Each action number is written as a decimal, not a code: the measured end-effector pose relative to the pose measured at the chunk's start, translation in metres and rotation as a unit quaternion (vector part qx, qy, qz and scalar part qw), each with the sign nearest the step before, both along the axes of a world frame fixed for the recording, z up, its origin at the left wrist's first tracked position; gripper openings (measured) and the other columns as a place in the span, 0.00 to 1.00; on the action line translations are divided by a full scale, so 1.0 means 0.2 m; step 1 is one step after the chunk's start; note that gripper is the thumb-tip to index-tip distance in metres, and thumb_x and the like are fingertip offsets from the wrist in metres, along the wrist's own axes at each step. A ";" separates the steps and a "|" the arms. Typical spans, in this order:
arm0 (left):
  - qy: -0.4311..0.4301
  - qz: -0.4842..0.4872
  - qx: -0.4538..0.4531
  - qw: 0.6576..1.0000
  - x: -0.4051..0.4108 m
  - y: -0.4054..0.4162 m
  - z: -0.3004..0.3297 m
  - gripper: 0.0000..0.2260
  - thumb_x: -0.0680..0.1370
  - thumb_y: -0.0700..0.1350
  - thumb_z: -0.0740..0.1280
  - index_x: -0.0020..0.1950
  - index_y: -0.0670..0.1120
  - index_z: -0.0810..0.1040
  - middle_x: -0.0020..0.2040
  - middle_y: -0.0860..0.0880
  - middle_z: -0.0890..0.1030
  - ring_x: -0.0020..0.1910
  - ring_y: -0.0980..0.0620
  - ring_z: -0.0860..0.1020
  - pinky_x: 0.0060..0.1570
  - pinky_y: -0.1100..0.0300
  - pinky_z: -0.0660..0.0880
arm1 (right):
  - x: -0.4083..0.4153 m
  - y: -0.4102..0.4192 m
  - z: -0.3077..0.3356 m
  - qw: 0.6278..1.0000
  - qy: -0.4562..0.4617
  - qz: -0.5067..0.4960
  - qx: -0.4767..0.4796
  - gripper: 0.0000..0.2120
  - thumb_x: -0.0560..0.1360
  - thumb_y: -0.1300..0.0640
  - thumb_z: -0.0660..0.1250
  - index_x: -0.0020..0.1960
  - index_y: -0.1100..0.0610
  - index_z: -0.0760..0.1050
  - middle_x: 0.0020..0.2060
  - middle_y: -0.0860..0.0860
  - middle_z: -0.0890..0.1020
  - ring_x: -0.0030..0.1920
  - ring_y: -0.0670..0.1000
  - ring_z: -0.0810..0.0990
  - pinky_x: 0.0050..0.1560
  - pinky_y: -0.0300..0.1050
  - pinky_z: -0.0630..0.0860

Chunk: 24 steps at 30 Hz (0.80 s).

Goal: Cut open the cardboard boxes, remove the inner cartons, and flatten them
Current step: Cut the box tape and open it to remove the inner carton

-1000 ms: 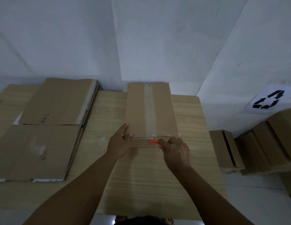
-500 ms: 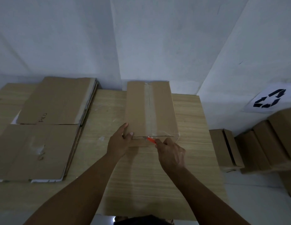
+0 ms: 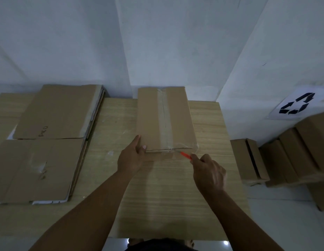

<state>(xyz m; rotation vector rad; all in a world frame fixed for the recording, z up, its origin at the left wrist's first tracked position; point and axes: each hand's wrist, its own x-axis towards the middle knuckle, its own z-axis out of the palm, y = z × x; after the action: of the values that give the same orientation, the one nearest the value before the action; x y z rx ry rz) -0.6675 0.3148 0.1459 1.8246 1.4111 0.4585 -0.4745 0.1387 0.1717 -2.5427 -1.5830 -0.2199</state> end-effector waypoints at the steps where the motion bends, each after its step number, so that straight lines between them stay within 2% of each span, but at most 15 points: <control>1: -0.004 0.001 -0.001 1.000 0.00 0.00 0.00 0.25 0.82 0.55 0.63 0.79 0.56 0.63 0.74 0.49 0.72 0.70 0.48 0.73 0.67 0.53 0.70 | 0.01 -0.01 0.01 1.000 0.000 -0.007 0.000 0.16 0.72 0.54 0.77 0.60 0.50 0.82 0.32 0.48 0.76 0.25 0.44 0.64 0.27 0.34 0.56; 5: 0.006 -0.004 -0.004 1.000 0.00 0.00 0.03 0.26 0.82 0.54 0.63 0.79 0.55 0.62 0.74 0.50 0.71 0.71 0.48 0.72 0.68 0.54 0.68 | 0.05 -0.04 0.02 1.000 -0.002 -0.001 0.021 0.15 0.72 0.54 0.76 0.59 0.50 0.82 0.32 0.48 0.75 0.25 0.44 0.65 0.28 0.36 0.60; 8: -0.003 -0.003 -0.008 1.000 0.00 0.00 0.05 0.26 0.82 0.53 0.64 0.79 0.53 0.63 0.74 0.49 0.71 0.71 0.49 0.71 0.68 0.56 0.67 | 0.13 -0.11 -0.01 0.994 -0.005 0.036 0.100 0.13 0.73 0.57 0.77 0.56 0.55 0.83 0.32 0.49 0.78 0.27 0.44 0.66 0.30 0.36 0.60; 10: -0.012 -0.002 -0.014 1.000 0.00 -0.01 0.06 0.26 0.82 0.52 0.65 0.79 0.53 0.64 0.74 0.49 0.72 0.71 0.49 0.71 0.67 0.56 0.67 | 0.17 -0.18 -0.05 0.988 0.001 0.062 0.144 0.10 0.77 0.55 0.72 0.57 0.57 0.83 0.35 0.50 0.80 0.31 0.45 0.70 0.32 0.38 0.65; 13: -0.010 -0.011 -0.005 1.000 -0.02 -0.02 0.06 0.26 0.80 0.53 0.68 0.77 0.52 0.67 0.72 0.49 0.74 0.68 0.49 0.74 0.66 0.55 0.71 | 0.14 -0.21 -0.07 0.986 0.064 0.026 0.155 0.14 0.79 0.50 0.65 0.60 0.56 0.82 0.36 0.48 0.81 0.33 0.46 0.74 0.34 0.43 0.71; 16: 0.006 -0.022 0.018 1.000 -0.03 -0.03 0.07 0.25 0.75 0.53 0.73 0.71 0.51 0.74 0.65 0.48 0.77 0.61 0.48 0.78 0.60 0.52 0.76 | 0.03 -0.11 -0.02 0.973 0.141 -0.017 0.181 0.16 0.81 0.50 0.62 0.62 0.57 0.81 0.33 0.46 0.80 0.28 0.45 0.74 0.26 0.43 0.74; 18: 0.011 -0.034 0.043 0.998 -0.04 0.00 0.07 0.24 0.72 0.52 0.76 0.66 0.49 0.77 0.65 0.47 0.73 0.62 0.47 0.76 0.60 0.52 0.75 | -0.05 -0.01 0.04 0.962 0.189 -0.038 0.191 0.15 0.82 0.51 0.60 0.64 0.56 0.78 0.37 0.48 0.82 0.31 0.45 0.78 0.28 0.42 0.77; 20: 0.022 -0.057 0.055 0.997 -0.03 0.05 0.08 0.25 0.69 0.52 0.78 0.64 0.48 0.78 0.72 0.46 0.67 0.69 0.45 0.70 0.65 0.52 0.71 | -0.11 0.11 0.09 0.957 0.213 -0.065 0.186 0.16 0.83 0.53 0.61 0.68 0.55 0.75 0.43 0.51 0.83 0.36 0.46 0.79 0.34 0.39 0.74; 22: 0.038 -0.104 0.045 0.993 -0.03 0.11 0.09 0.32 0.68 0.53 0.78 0.70 0.50 0.73 0.79 0.45 0.57 0.76 0.44 0.62 0.69 0.51 0.66 | -0.14 0.23 0.13 0.953 0.226 -0.089 0.179 0.18 0.83 0.53 0.60 0.72 0.53 0.72 0.48 0.52 0.83 0.41 0.49 0.79 0.39 0.42 0.75; 24: 0.057 -0.148 0.042 0.987 -0.01 0.16 0.11 0.38 0.70 0.54 0.76 0.77 0.53 0.65 0.82 0.45 0.50 0.78 0.43 0.57 0.72 0.49 0.63 | -0.15 0.34 0.17 0.952 0.241 -0.104 0.156 0.20 0.83 0.51 0.58 0.75 0.51 0.69 0.53 0.52 0.82 0.49 0.53 0.82 0.49 0.51 0.79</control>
<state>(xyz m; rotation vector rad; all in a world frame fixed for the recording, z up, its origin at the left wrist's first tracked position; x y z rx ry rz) -0.6700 0.3465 0.1672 2.1151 1.1814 0.2681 -0.5049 0.2065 0.2059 -2.2795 -1.0124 0.1173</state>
